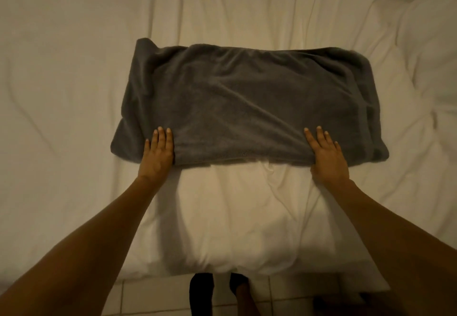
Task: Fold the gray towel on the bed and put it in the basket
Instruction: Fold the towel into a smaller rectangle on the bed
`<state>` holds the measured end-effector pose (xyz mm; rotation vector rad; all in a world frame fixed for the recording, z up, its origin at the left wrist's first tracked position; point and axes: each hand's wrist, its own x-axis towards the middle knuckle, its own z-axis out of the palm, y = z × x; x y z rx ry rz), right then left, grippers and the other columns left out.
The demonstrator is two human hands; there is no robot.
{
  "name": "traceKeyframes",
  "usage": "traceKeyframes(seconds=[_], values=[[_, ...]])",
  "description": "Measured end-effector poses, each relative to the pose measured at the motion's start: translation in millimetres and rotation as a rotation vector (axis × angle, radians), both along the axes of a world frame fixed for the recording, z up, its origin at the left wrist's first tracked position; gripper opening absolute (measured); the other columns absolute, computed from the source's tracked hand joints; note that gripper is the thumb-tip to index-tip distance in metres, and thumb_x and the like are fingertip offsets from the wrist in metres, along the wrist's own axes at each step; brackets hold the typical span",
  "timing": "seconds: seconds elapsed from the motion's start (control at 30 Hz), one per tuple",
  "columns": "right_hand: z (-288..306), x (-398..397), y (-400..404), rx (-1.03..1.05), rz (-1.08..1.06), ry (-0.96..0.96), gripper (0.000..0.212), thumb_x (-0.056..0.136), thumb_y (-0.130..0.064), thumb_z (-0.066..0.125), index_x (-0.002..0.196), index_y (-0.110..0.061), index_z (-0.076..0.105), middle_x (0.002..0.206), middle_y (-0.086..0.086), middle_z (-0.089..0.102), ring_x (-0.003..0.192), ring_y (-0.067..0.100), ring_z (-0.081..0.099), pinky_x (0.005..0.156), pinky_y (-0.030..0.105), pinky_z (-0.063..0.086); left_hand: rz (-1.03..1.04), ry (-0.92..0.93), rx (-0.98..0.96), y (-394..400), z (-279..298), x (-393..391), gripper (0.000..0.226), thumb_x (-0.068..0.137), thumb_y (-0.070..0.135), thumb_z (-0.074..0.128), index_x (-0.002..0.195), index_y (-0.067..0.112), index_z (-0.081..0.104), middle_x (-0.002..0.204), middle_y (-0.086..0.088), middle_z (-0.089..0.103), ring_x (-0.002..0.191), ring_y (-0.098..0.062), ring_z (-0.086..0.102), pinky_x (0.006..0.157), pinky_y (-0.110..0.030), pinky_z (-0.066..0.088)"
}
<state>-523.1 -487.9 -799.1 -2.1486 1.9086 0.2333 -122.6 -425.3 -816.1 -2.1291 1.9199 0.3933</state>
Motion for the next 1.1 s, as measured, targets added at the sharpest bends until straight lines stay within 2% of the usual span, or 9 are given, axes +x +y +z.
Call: traceKeyframes(seconds=[0.23, 0.33, 0.47, 0.63, 0.73, 0.83, 0.9, 0.97, 1.1], values=[[14, 7, 85, 0.059, -0.009, -0.039, 0.080, 0.086, -0.007, 0.055, 0.150, -0.025, 0.011, 0.158, 0.014, 0.012, 0.145, 0.033, 0.012, 0.117, 0.050, 0.014, 0.014, 0.048, 0.078, 92, 17, 6, 0.068, 0.101, 0.015, 0.037, 0.149, 0.000, -0.008, 0.158, -0.023, -0.006, 0.148, -0.034, -0.004, 0.121, -0.043, 0.000], [28, 9, 126, 0.121, -0.038, -0.049, 0.080, 0.087, -0.015, 0.056, 0.150, -0.024, 0.007, 0.158, 0.014, 0.010, 0.145, 0.032, 0.011, 0.117, 0.048, 0.012, 0.052, 0.091, 0.100, 135, 27, 5, 0.067, 0.100, 0.012, 0.038, 0.149, -0.002, -0.006, 0.158, -0.024, -0.003, 0.148, -0.036, -0.002, 0.121, -0.045, 0.002], [36, 6, 169, 0.138, -0.037, -0.023, 0.089, 0.081, -0.008, 0.060, 0.148, -0.024, 0.004, 0.158, 0.015, 0.013, 0.144, 0.033, 0.016, 0.115, 0.051, 0.019, 0.094, 0.144, 0.091, 186, 32, 1, 0.069, 0.096, 0.006, 0.047, 0.149, -0.004, 0.004, 0.157, -0.025, 0.004, 0.147, -0.039, 0.005, 0.119, -0.048, 0.008], [16, 2, 186, 0.287, -0.062, 0.050, 0.087, 0.086, -0.031, 0.051, 0.147, -0.030, -0.012, 0.159, 0.012, -0.002, 0.146, 0.030, 0.005, 0.115, 0.053, 0.014, 0.023, 0.113, 0.046, 191, 29, 18, 0.073, 0.088, 0.009, 0.061, 0.148, -0.001, 0.021, 0.155, -0.020, 0.022, 0.144, -0.035, 0.024, 0.116, -0.045, 0.017], [5, 6, 186, 0.291, -0.066, 0.039, 0.086, 0.078, -0.045, 0.040, 0.149, -0.028, -0.006, 0.159, 0.016, -0.001, 0.145, 0.035, 0.006, 0.112, 0.057, 0.013, -0.042, 0.059, 0.097, 186, 32, 39, 0.076, 0.088, 0.022, 0.060, 0.150, 0.006, 0.018, 0.157, -0.015, 0.017, 0.146, -0.030, 0.019, 0.119, -0.041, 0.003], [-5, 17, 190, 0.240, -0.128, 0.037, 0.093, 0.081, -0.038, 0.058, 0.148, -0.027, -0.005, 0.158, 0.020, 0.002, 0.144, 0.038, 0.006, 0.113, 0.061, 0.012, -0.111, 0.064, 0.081, 181, 29, 61, 0.087, 0.076, 0.031, 0.073, 0.147, 0.006, 0.029, 0.151, -0.019, 0.033, 0.140, -0.033, 0.033, 0.118, -0.047, 0.009], [-8, 28, 198, 0.185, -0.152, 0.008, 0.092, 0.077, -0.034, 0.059, 0.150, -0.023, 0.004, 0.156, 0.023, 0.009, 0.143, 0.040, 0.012, 0.110, 0.063, 0.014, -0.211, 0.083, 0.087, 180, 23, 77, 0.094, 0.075, 0.050, 0.066, 0.148, 0.008, 0.025, 0.152, -0.019, 0.033, 0.140, -0.033, 0.033, 0.117, -0.049, 0.013], [-11, 43, 208, 0.156, -0.166, -0.001, 0.090, 0.072, -0.037, 0.047, 0.151, -0.022, 0.007, 0.156, 0.023, 0.011, 0.143, 0.040, 0.014, 0.109, 0.064, 0.014, -0.344, 0.091, 0.096, 176, 20, 90, 0.097, 0.077, 0.069, 0.045, 0.150, 0.011, 0.021, 0.155, -0.017, 0.027, 0.143, -0.030, 0.026, 0.117, -0.046, 0.003], [-10, 95, 216, 0.120, -0.207, -0.032, 0.087, 0.072, -0.038, 0.042, 0.151, -0.024, 0.008, 0.157, 0.022, 0.008, 0.143, 0.039, 0.010, 0.109, 0.064, 0.011, -0.522, 0.175, 0.102, 154, 19, 111, 0.094, 0.081, 0.080, 0.021, 0.153, 0.020, 0.012, 0.160, -0.008, 0.010, 0.147, -0.021, 0.010, 0.120, -0.044, 0.002]])
